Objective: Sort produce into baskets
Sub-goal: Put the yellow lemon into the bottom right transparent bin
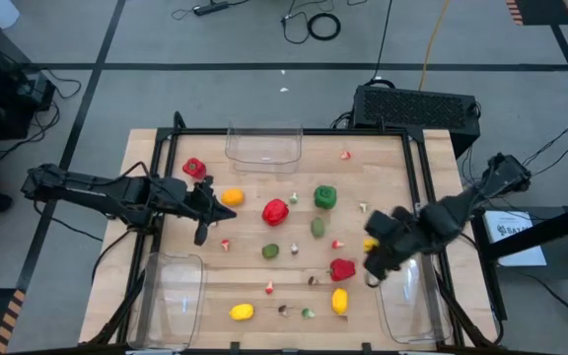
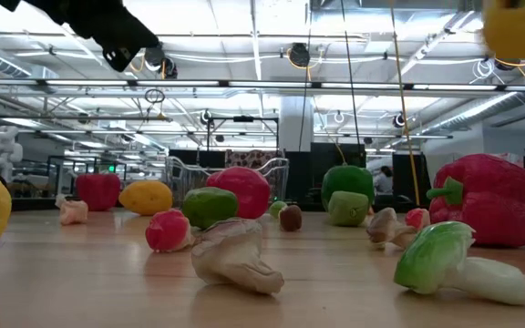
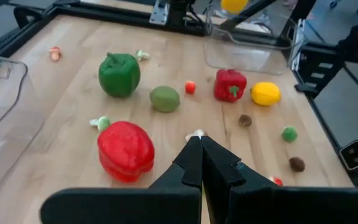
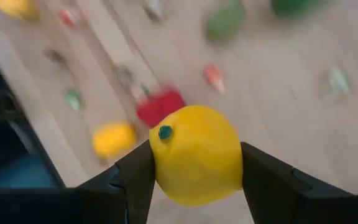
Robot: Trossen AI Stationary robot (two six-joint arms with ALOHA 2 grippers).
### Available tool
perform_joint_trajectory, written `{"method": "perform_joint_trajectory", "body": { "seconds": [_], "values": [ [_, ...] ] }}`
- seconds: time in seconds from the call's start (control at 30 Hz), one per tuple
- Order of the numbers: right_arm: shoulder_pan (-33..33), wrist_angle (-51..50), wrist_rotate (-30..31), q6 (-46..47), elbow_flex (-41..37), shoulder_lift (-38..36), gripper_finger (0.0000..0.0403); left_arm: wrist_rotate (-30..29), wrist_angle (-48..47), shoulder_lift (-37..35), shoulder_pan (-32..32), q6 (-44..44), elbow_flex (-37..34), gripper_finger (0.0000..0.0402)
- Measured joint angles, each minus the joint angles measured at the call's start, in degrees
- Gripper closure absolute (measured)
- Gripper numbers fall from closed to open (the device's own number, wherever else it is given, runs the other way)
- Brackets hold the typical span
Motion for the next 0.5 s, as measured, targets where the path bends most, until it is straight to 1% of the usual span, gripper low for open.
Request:
{"method": "perform_joint_trajectory", "body": {
  "seconds": [0.1, 0.23, 0.4, 0.5],
  "values": [
    [4.89, -4.91, -1.56, 9.42, 0.0, -0.86, 0.0202, -0.37, 0.12, 0.89, 0.0, 0.02, 0.0, 0.04],
    [10.39, -5.74, -1.27, 18.46, 0.0, -0.68, 0.0202, -3.27, 0.43, 2.35, 0.0, 0.13, 0.0, 0.04],
    [14.48, -6.67, -1.28, 25.45, 0.0, 1.74, 0.0202, -6.73, 0.48, 3.82, 0.0, 0.54, 0.0, 0.04],
    [15.66, -7.5, -0.83, 27.36, 0.0, 4.45, 0.0202, -7.35, 0.57, 4.43, 0.0, 1.58, 0.0, 0.04]
  ]
}}
